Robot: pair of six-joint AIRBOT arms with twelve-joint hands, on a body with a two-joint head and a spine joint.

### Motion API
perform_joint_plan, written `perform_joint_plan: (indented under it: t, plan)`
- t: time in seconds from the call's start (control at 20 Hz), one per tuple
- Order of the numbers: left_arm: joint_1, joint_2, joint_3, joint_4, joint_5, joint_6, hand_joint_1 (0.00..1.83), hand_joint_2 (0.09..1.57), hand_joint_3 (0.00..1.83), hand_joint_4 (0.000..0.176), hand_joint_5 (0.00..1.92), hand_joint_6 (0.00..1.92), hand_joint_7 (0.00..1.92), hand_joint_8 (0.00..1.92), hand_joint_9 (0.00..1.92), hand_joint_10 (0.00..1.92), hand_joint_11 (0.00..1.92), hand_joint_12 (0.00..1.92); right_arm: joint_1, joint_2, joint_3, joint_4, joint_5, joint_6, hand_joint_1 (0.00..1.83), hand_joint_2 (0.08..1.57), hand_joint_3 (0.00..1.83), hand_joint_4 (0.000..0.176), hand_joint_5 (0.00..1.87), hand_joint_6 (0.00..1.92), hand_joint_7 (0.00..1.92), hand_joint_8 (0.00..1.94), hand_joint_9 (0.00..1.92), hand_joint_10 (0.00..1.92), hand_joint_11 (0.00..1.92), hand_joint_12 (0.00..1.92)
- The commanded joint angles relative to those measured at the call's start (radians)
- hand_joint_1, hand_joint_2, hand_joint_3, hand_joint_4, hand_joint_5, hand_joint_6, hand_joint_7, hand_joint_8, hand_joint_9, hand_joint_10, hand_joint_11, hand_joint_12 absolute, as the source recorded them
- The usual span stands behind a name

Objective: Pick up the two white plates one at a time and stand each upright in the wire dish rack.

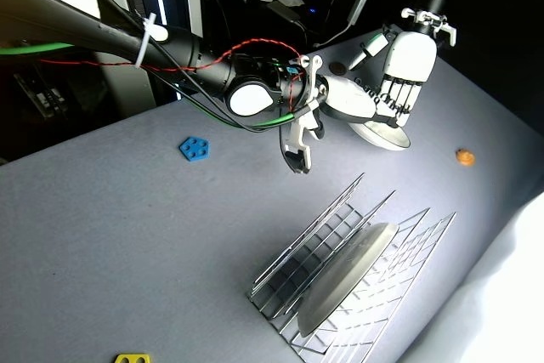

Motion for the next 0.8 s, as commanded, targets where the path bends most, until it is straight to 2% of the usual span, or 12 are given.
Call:
perform_joint_plan:
  t: [0.0, 0.1, 0.25, 0.3, 0.4, 0.55, 0.65, 0.7, 0.75]
  plan:
    - [0.006, -0.022, -0.001, 0.013, -0.014, 0.003, 0.00, 1.05, 0.00, 0.000, 0.00, 0.00, 0.02, 0.01, 0.00, 0.00, 0.00, 0.00, 0.008, -0.008, 0.009, 0.001, 0.131, -0.008, 1.12, 0.92, 0.01, 0.000, 0.01, 0.01, 0.00, 0.00, 0.00, 0.00, 0.00, 0.46]
    - [0.006, -0.022, -0.001, 0.013, -0.015, 0.003, 0.00, 1.05, 0.00, 0.000, 0.00, 0.00, 0.01, 0.00, 0.00, 0.00, 0.00, 0.00, 0.009, -0.028, 0.026, 0.001, 0.132, -0.019, 1.21, 0.93, 0.01, 0.000, 0.10, 0.02, 0.02, 0.00, 0.03, 0.01, 0.00, 0.57]
    - [0.006, -0.022, -0.001, 0.013, -0.015, 0.003, 0.00, 1.05, 0.00, 0.000, 0.01, 0.00, 0.01, 0.00, 0.00, 0.00, 0.00, 0.00, 0.009, -0.049, 0.042, 0.001, 0.136, -0.033, 1.10, 0.98, 0.01, 0.000, 0.19, 0.02, 0.13, 0.01, 0.14, 0.02, 0.00, 0.74]
    - [0.006, -0.022, -0.001, 0.013, -0.015, 0.003, 0.00, 1.04, 0.00, 0.000, 0.00, 0.00, 0.00, 0.00, 0.00, 0.00, 0.00, 0.00, 0.009, -0.056, 0.047, 0.001, 0.141, -0.035, 1.13, 0.99, 0.01, 0.000, 0.25, 0.01, 0.20, 0.01, 0.19, 0.02, 0.00, 0.81]
    - [0.006, -0.024, 0.000, 0.013, -0.015, 0.003, 0.00, 1.05, 0.00, 0.000, 0.00, 0.00, 0.00, 0.00, 0.00, 0.00, 0.00, 0.00, 0.009, -0.068, 0.059, 0.001, 0.149, -0.035, 1.16, 1.01, 0.01, 0.000, 0.27, 0.01, 0.24, 0.01, 0.21, 0.01, 0.00, 0.81]
    - [0.007, -0.026, 0.001, 0.013, -0.015, 0.003, 0.00, 1.05, 0.00, 0.000, 0.02, 0.01, 0.02, 0.01, 0.00, 0.00, 0.00, 0.00, 0.007, -0.083, 0.078, 0.001, 0.149, -0.037, 1.18, 1.04, 0.01, 0.000, 0.34, 0.02, 0.37, 0.02, 0.33, 0.04, 0.00, 1.01]
    - [0.007, -0.027, 0.001, 0.013, -0.015, 0.003, 0.00, 1.05, 0.00, 0.000, 0.01, 0.00, 0.02, 0.01, 0.01, 0.00, 0.00, 0.00, 0.002, -0.087, 0.084, 0.001, 0.149, -0.037, 1.17, 1.09, 0.01, 0.000, 0.56, 0.03, 0.59, 0.01, 0.58, 0.04, 0.12, 1.18]
    - [0.007, -0.027, 0.001, 0.013, -0.015, 0.004, 0.00, 1.05, 0.00, 0.000, 0.01, 0.00, 0.02, 0.01, 0.01, 0.00, 0.00, 0.00, 0.000, -0.087, 0.084, 0.001, 0.149, -0.038, 1.17, 1.09, 0.01, 0.000, 0.56, 0.03, 0.59, 0.01, 0.58, 0.04, 0.12, 1.18]
    - [0.007, -0.027, 0.001, 0.013, -0.015, 0.004, 0.00, 1.05, 0.00, 0.000, 0.00, 0.00, 0.01, 0.00, 0.00, 0.00, 0.00, 0.00, -0.004, -0.087, 0.084, 0.001, 0.152, -0.039, 1.17, 1.11, 0.00, 0.000, 0.72, 0.04, 0.74, 0.02, 0.72, 0.05, 0.26, 1.18]
